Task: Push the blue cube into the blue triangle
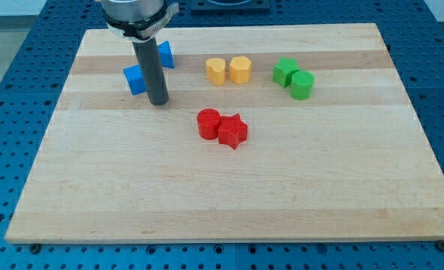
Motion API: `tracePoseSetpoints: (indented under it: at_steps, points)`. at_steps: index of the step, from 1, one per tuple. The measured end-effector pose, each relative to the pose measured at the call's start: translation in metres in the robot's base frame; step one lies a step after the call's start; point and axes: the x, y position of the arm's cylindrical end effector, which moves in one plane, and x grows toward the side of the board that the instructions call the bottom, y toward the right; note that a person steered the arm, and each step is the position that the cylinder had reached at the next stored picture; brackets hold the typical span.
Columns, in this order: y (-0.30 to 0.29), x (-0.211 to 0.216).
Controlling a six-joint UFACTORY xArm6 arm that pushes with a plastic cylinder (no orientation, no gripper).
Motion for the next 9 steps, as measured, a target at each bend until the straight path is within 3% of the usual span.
tracePoseSetpoints:
  at_steps: [4,9]
  points:
    - [-0.062,-0.018]
    - [-0.043,-0.055]
